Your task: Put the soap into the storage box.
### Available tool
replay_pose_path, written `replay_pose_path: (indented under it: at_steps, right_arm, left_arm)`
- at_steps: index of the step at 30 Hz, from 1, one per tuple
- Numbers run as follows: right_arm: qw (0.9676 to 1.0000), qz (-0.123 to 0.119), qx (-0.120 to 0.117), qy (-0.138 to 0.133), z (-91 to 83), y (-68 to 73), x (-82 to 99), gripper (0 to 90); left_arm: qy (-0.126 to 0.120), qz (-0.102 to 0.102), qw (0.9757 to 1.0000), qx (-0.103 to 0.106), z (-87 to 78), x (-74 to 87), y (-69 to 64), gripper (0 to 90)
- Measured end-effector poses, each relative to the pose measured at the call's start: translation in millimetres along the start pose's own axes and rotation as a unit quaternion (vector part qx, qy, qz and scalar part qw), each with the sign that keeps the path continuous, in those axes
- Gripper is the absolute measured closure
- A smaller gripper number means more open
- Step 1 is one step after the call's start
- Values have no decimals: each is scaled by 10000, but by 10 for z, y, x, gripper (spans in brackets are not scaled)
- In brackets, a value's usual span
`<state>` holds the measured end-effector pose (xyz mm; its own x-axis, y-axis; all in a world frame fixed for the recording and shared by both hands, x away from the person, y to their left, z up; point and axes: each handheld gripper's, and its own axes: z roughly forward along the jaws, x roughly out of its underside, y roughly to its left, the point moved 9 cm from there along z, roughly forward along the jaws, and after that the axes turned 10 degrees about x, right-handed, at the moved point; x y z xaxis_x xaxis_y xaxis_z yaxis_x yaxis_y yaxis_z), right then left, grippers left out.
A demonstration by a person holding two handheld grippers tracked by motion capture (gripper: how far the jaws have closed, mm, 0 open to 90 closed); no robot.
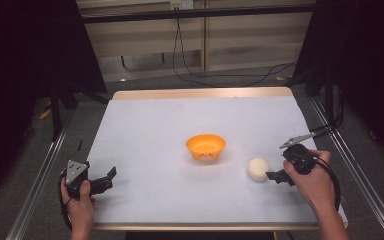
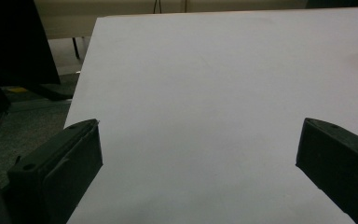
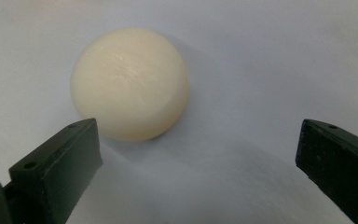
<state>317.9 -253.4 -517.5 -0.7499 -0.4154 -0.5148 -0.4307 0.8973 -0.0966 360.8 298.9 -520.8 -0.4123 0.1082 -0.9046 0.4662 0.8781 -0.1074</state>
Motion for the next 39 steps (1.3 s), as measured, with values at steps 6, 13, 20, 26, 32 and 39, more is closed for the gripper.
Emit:
replay_pose_path:
  at_steps: [6, 13, 20, 26, 32, 39]
  right_arm:
    - [9999, -75, -153, 26, 63, 140, -81, 0]
    - [9995, -145, -277, 84, 115, 245, -129, 13]
    - [9993, -165, -318, 128, 152, 301, -176, 47]
    - [9991, -176, -297, 233, 227, 327, -185, 104]
    - [9988, -296, -234, 325, 296, 410, -219, 188]
    - [9988, -210, -224, 377, 341, 417, -197, 239]
  left_arm:
    - [-4, -11, 10000, 7, 2, -1, 2, 1]
    - [3, -22, 10000, 20, 5, 0, 1, 1]
    - [-19, -34, 10000, 54, 1, -2, -3, 1]
    - [-4, -48, 10000, 38, 6, 0, -1, 1]
    - [-8, -20, 10000, 13, 5, -1, -4, 2]
    - [-6, -27, 10000, 36, 6, -1, -5, 2]
